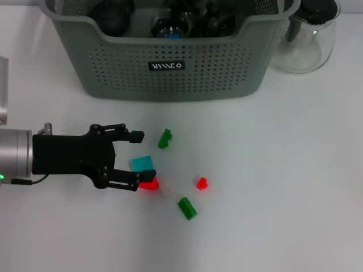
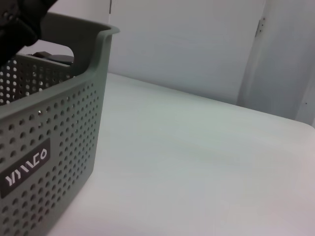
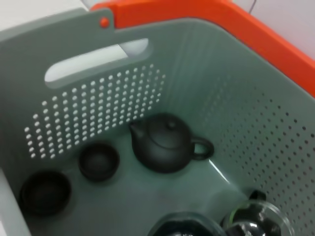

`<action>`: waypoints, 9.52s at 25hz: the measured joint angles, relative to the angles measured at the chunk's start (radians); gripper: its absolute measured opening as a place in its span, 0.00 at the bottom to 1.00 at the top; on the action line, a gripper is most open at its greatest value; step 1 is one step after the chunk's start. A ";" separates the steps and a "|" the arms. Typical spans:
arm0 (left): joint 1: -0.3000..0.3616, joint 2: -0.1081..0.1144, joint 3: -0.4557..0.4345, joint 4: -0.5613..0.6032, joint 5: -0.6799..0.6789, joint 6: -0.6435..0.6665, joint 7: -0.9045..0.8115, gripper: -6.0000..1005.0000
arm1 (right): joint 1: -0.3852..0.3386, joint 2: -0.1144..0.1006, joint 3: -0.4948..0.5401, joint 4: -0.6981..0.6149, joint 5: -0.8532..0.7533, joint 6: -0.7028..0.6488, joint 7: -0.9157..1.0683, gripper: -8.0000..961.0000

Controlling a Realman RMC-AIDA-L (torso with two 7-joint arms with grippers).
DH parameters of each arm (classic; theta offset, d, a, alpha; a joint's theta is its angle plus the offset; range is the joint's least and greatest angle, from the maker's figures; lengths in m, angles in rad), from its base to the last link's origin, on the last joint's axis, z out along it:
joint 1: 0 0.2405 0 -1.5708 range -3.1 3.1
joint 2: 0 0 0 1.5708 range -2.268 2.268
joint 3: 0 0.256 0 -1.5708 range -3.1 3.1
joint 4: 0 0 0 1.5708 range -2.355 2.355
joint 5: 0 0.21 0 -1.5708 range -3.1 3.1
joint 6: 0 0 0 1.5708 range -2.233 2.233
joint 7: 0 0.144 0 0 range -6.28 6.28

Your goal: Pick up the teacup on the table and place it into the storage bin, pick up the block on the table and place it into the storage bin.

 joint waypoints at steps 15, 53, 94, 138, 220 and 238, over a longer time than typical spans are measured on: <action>0.009 0.000 0.000 0.003 0.004 0.009 0.000 0.88 | -0.310 -0.011 0.093 -0.772 0.299 -0.438 -0.071 0.62; 0.009 0.002 -0.014 0.000 0.003 0.004 0.015 0.88 | -0.245 0.011 -0.581 -0.292 0.263 -0.499 0.248 0.90; 0.012 0.000 -0.014 -0.001 0.003 0.006 0.025 0.88 | -0.259 -0.002 -0.627 -0.365 0.273 -0.463 0.287 0.24; -0.005 0.003 -0.015 -0.001 0.002 -0.001 0.025 0.88 | 0.024 0.003 -0.057 0.027 -0.009 0.057 0.060 0.47; 0.006 -0.003 -0.075 -0.075 -0.021 -0.062 0.002 0.88 | -0.354 0.014 -0.570 -0.167 0.500 -0.351 -0.697 0.72; 0.011 0.003 -0.096 -0.069 -0.017 -0.055 0.004 0.88 | -0.343 -0.009 -0.422 -0.265 0.459 -0.522 -0.585 0.48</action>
